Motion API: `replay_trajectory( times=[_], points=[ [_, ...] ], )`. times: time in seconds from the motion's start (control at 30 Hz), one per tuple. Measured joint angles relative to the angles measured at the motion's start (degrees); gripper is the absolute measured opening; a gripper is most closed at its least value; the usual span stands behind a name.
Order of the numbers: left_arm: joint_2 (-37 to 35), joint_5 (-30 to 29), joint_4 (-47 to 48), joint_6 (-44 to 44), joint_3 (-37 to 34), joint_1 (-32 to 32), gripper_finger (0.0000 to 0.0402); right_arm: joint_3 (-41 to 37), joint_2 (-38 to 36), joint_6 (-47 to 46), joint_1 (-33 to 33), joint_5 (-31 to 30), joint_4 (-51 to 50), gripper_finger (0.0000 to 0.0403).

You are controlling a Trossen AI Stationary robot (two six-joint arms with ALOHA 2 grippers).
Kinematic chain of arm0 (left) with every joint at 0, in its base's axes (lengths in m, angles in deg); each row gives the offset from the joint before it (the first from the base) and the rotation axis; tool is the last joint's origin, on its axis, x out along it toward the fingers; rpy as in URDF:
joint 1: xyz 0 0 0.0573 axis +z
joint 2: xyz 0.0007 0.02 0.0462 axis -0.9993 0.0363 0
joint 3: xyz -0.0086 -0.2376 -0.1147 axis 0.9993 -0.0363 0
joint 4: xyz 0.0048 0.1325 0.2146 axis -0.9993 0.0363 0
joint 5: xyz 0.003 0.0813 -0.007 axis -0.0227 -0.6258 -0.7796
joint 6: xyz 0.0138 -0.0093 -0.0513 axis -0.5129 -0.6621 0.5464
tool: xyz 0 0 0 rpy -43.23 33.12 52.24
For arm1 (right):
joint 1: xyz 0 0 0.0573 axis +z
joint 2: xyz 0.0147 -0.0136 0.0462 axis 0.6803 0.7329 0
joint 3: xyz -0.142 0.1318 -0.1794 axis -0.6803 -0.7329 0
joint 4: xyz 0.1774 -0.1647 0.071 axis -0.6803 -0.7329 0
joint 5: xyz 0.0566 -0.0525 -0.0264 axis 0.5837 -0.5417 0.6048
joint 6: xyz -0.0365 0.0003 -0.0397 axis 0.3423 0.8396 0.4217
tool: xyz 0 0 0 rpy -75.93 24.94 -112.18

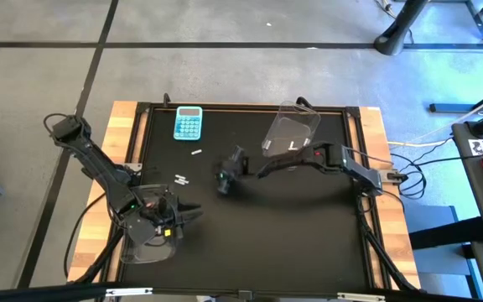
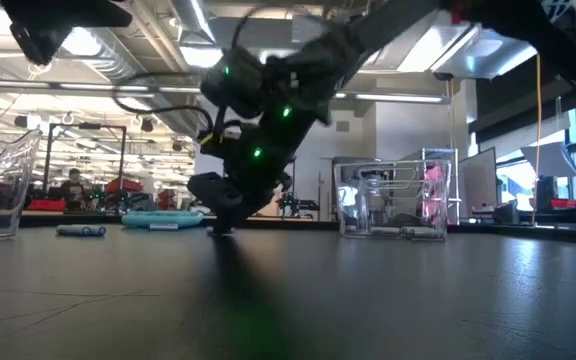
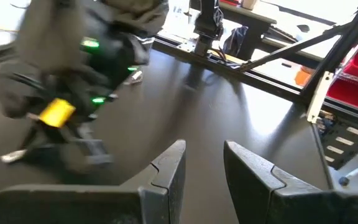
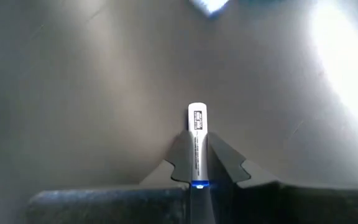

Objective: Sort batteries
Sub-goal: Put the white battery into the top transparent bin

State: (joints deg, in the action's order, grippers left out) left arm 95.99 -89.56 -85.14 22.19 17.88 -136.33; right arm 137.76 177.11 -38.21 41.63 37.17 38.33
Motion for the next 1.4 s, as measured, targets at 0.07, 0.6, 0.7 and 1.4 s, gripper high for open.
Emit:
replay_trajectory(
  times=[0.07,0.6,0.7,1.4],
  points=[
    [0.0,0.01,0.0,0.63,0.0,-0.63,0.01,-0.06,-1.02,1.14,2.45,-1.73,-3.99,0.0021],
    [0.0,-5.48,-0.14,0.84,0.0,-4.57,0.01,-25.36,-28.09,1.23,16.81,-19.3,-2.31,0.002],
    [0.0,-6.42,-0.15,0.75,0.0,-4.34,0.01,-28.67,-36.24,0.38,18.05,-23.93,-2.35,0.002],
    [0.0,-7.01,-0.11,0.56,0.0,-4.47,0.01,-48.6,-52.71,-4.97,-22.84,8.07,-6.66,0.002]
  ],
)
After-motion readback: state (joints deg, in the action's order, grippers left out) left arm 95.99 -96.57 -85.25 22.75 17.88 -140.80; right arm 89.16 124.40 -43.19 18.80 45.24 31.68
